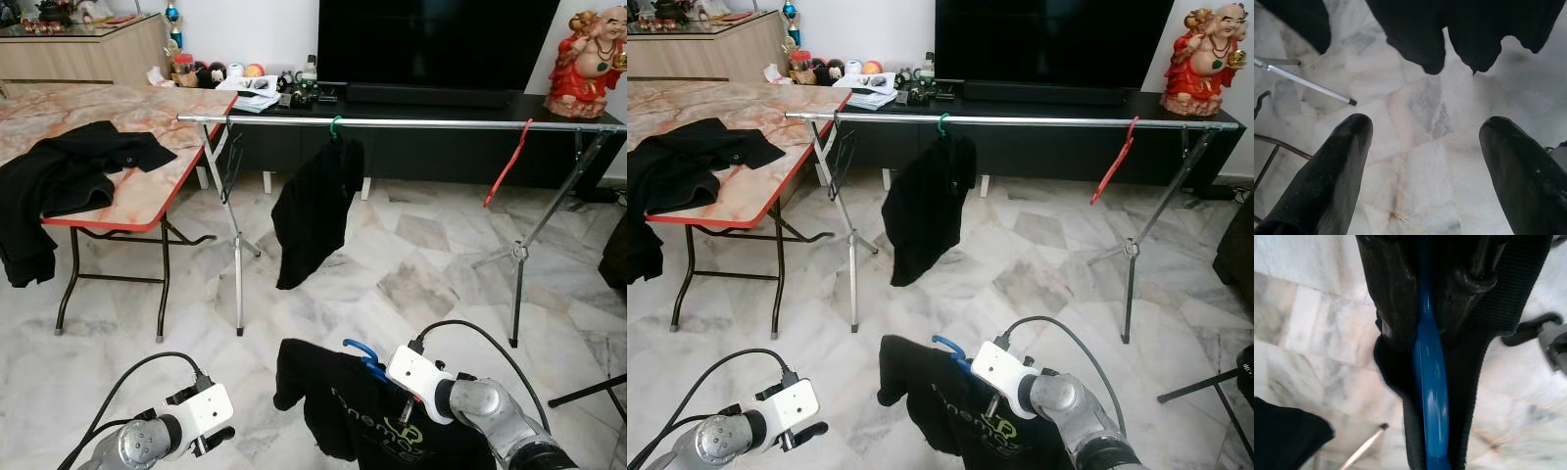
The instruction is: Hang hanger
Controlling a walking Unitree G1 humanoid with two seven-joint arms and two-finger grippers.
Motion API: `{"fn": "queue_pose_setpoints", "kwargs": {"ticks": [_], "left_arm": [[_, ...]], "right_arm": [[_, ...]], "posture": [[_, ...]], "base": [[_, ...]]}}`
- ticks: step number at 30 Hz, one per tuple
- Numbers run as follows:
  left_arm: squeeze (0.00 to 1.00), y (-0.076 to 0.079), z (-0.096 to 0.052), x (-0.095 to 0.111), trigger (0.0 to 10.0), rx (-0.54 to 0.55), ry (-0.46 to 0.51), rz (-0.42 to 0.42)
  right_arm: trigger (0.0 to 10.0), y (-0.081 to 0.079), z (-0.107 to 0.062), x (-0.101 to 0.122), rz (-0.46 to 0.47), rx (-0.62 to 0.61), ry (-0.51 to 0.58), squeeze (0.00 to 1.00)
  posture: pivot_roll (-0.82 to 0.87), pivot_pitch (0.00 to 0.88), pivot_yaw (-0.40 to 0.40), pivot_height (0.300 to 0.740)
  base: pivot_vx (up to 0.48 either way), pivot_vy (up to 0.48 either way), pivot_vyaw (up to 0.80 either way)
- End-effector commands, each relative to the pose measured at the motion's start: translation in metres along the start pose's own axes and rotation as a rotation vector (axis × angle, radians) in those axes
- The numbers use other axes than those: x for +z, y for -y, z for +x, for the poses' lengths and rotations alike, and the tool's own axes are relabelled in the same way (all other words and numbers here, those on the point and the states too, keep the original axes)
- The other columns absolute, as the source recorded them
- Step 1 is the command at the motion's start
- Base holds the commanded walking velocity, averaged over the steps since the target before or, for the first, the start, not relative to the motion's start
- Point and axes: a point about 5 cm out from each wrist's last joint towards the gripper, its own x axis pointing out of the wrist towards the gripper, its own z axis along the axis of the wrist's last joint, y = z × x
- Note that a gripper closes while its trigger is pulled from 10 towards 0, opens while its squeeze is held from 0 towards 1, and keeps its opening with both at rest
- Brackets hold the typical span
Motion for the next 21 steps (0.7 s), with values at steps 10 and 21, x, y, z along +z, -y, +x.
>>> {"fn": "queue_pose_setpoints", "kwargs": {"ticks": [10, 21], "left_arm": [[0.0, -0.003, 0.001, 0.004, 10.0, -0.089, -0.004, 0.054], [0.0, -0.008, 0.009, 0.009, 10.0, -0.048, -0.005, 0.003]], "right_arm": [[10.0, 0.018, -0.012, 0.026, -0.096, 0.052, 0.1, 0.0], [10.0, 0.016, -0.02, 0.037, -0.175, 0.165, 0.139, 0.0]], "posture": [[0.2, 0.0, -0.005, 0.74], [0.19, 0.0, -0.007, 0.74]], "base": [[0.0, 0.0, 0.0], [0.0, 0.0, 0.0]]}}
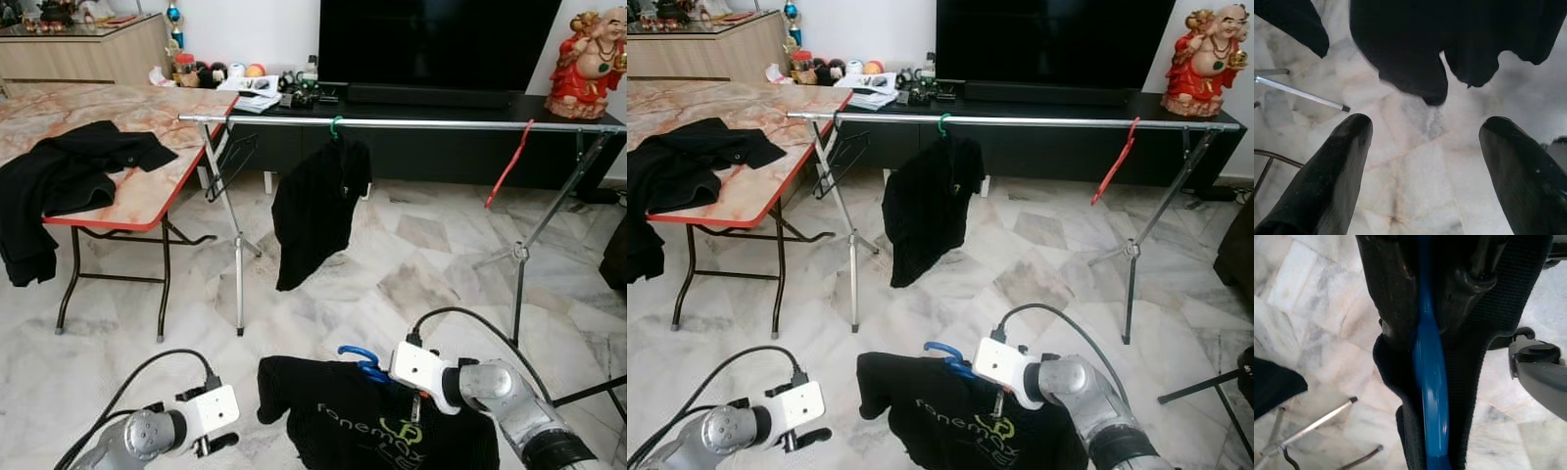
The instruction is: Hang hanger
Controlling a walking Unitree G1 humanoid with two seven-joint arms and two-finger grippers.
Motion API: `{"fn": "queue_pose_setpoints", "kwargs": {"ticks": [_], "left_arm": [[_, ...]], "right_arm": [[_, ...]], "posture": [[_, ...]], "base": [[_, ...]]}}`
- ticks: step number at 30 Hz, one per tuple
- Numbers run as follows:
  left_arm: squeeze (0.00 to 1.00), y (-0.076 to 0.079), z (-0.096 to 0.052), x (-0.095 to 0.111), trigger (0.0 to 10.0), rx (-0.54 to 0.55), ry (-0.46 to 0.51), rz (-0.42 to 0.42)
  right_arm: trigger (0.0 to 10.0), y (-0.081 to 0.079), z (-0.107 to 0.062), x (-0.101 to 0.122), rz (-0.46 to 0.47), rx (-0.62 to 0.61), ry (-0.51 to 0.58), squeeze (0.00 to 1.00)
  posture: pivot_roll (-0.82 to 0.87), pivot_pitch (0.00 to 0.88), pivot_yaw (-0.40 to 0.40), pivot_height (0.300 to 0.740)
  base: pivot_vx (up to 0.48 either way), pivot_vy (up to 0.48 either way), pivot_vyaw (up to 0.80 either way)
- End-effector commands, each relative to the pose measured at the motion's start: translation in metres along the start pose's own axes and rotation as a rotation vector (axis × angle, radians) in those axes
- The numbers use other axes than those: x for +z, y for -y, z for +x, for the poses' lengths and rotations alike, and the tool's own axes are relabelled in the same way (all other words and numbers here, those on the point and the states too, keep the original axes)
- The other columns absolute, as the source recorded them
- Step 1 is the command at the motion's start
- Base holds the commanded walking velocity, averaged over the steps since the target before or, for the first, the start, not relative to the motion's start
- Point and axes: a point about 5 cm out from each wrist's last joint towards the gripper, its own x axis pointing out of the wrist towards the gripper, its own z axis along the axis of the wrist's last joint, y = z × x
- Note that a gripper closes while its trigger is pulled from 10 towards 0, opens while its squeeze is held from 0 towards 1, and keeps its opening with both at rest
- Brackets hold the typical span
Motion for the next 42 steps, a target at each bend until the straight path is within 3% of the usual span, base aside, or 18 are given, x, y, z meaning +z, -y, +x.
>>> {"fn": "queue_pose_setpoints", "kwargs": {"ticks": [1, 12, 42], "left_arm": [[0.0, -0.002, 0.003, 0.001, 10.0, 0.02, -0.007, -0.04], [0.0, -0.003, 0.011, 0.006, 10.0, 0.032, -0.008, -0.067], [0.0, 0.002, 0.019, 0.011, 10.0, -0.017, -0.001, -0.09]], "right_arm": [[10.0, 0.005, -0.003, 0.016, -0.058, 0.018, 0.061, 0.0], [10.0, 0.002, -0.008, 0.028, -0.095, 0.09, 0.118, 0.0], [10.0, 0.005, -0.019, 0.044, -0.113, 0.12, 0.175, 0.0]], "posture": [[0.19, 0.0, -0.01, 0.74], [0.2, 0.0, -0.004, 0.74], [0.18, 0.0, -0.02, 0.74]], "base": [[0.0, 0.0, 0.0], [0.0, 0.0, 0.0], [0.0, 0.0, 0.0]]}}
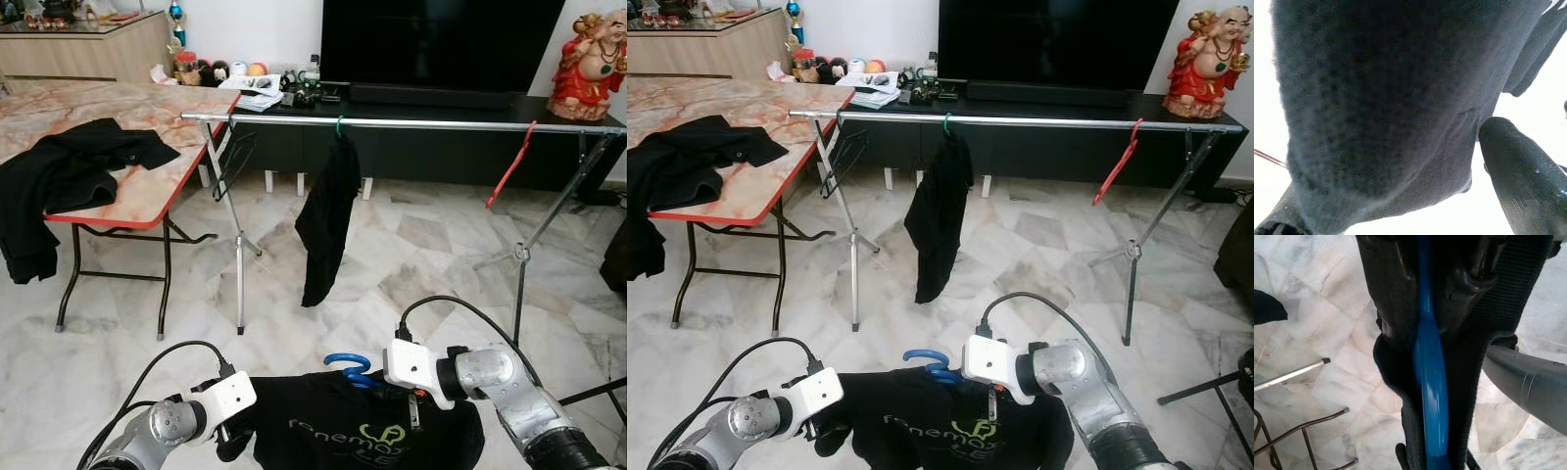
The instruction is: Hang hanger
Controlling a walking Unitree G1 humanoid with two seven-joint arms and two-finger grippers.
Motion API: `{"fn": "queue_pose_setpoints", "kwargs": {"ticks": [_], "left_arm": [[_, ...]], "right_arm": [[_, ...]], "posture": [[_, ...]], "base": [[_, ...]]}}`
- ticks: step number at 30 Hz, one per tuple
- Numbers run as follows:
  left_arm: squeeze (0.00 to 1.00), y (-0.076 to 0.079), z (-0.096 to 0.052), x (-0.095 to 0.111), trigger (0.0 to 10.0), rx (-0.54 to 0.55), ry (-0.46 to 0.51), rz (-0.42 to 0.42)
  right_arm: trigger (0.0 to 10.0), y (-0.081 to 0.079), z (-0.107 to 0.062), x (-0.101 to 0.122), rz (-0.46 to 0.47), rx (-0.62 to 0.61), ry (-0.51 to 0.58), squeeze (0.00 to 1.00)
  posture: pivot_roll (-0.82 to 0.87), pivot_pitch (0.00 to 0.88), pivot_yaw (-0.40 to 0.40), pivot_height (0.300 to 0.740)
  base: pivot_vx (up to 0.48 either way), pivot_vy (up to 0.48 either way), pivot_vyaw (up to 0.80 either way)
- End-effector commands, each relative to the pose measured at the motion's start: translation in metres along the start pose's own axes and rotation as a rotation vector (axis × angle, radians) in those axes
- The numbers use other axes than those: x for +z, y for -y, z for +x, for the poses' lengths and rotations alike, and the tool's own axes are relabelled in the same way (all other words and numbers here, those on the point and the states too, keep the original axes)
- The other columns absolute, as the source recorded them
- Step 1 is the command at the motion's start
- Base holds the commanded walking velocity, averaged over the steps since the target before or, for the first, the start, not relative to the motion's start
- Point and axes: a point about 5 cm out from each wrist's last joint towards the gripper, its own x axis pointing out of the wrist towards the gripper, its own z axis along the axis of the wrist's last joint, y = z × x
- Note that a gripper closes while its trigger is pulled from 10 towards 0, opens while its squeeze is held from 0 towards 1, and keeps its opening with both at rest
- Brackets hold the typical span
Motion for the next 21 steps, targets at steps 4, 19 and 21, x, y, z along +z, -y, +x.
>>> {"fn": "queue_pose_setpoints", "kwargs": {"ticks": [4, 19, 21], "left_arm": [[0.0, -0.0004, 0.0003, -0.0009, 4.2, -0.011, -0.005, -0.005], [0.0, 0.0014, -0.0001, -0.0061, 0.0, -0.005, -0.017, -0.041], [0.0, 0.0014, 0.0001, -0.0062, 0.0, -0.002, -0.017, -0.047]], "right_arm": [[10.0, 0.0083, -0.0065, 0.014, -0.039, -0.028, 0.051, 0.0], [10.0, 0.0114, -0.0076, 0.0155, -0.033, -0.046, 0.053, 0.0], [10.0, 0.0117, -0.0078, 0.0158, -0.033, -0.048, 0.054, 0.0]], "posture": [[0.18, 0.0, -0.022, 0.74], [0.18, 0.0, -0.024, 0.74], [0.18, 0.0, -0.027, 0.74]], "base": [[0.0, 0.0, 0.0], [0.0, 0.0, 0.0], [0.0, 0.0, 0.0]]}}
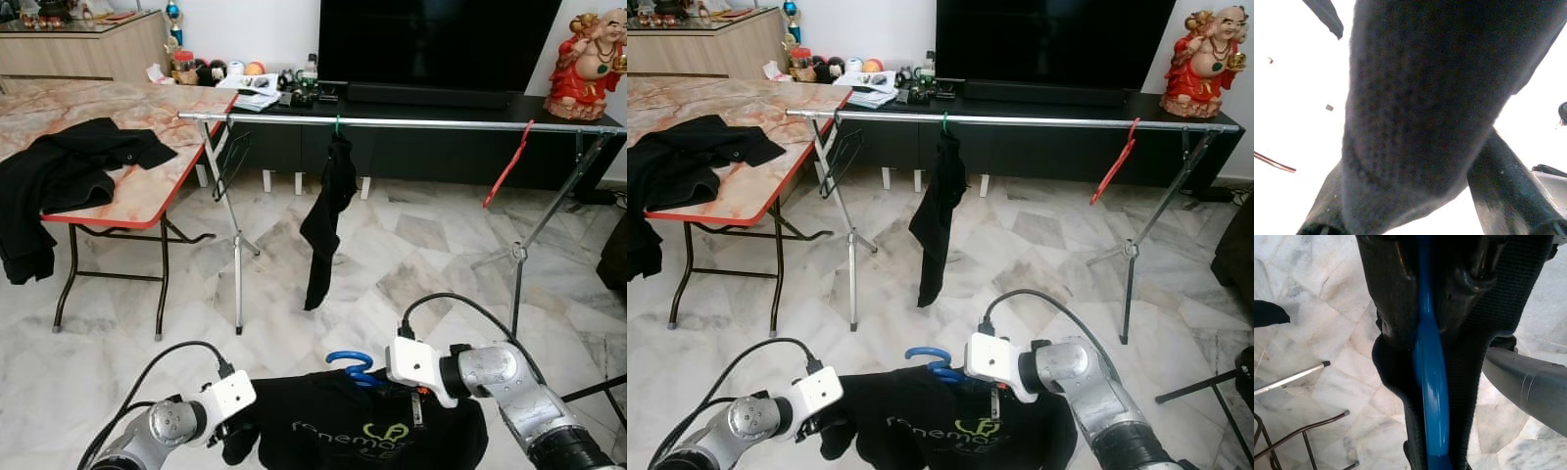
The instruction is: Hang hanger
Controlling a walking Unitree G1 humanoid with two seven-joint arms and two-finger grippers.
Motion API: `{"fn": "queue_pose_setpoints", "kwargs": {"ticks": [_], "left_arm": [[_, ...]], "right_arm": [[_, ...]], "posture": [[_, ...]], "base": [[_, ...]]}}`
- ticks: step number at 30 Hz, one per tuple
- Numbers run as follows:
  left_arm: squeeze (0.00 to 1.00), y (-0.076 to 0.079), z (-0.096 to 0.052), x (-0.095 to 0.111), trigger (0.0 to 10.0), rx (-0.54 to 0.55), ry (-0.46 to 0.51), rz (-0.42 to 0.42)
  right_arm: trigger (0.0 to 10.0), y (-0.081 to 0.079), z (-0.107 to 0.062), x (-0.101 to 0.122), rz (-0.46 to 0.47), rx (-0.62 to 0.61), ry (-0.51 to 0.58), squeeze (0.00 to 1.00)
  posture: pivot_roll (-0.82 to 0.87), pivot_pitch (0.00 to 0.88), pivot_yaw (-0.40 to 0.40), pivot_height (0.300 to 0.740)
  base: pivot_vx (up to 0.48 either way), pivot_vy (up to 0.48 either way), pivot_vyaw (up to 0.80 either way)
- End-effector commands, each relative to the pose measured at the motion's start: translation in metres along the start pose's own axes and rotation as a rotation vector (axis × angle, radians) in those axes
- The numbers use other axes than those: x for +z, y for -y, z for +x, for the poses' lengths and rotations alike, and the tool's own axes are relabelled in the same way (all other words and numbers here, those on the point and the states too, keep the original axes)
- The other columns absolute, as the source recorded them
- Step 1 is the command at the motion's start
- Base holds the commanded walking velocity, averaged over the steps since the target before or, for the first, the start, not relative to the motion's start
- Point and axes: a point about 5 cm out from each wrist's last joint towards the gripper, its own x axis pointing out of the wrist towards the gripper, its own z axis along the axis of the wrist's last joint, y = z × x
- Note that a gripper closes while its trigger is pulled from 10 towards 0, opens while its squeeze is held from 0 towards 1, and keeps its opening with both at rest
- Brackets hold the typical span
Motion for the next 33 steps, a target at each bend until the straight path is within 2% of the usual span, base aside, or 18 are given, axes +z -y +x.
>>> {"fn": "queue_pose_setpoints", "kwargs": {"ticks": [1, 23, 33], "left_arm": [[0.0, 0.0, 0.0, -0.002, 0.0, -0.001, -0.009, -0.016], [0.0, -0.002, -0.003, -0.01, 0.0, 0.016, -0.041, -0.023], [0.0, -0.007, -0.009, -0.022, 0.0, 0.049, -0.118, 0.01]], "right_arm": [[10.0, 0.011, -0.007, 0.016, -0.045, -0.047, 0.057, 0.0], [10.0, 0.013, -0.007, 0.016, -0.049, -0.05, 0.048, 0.0], [10.0, 0.014, -0.007, 0.015, -0.05, -0.066, 0.041, 0.0]], "posture": [[0.18, 0.0, -0.028, 0.74], [0.18, 0.0, -0.029, 0.74], [0.17, 0.0, -0.023, 0.74]], "base": [[0.0, 0.0, 0.0], [0.0, 0.0, 0.0], [0.0, 0.0, 0.0]]}}
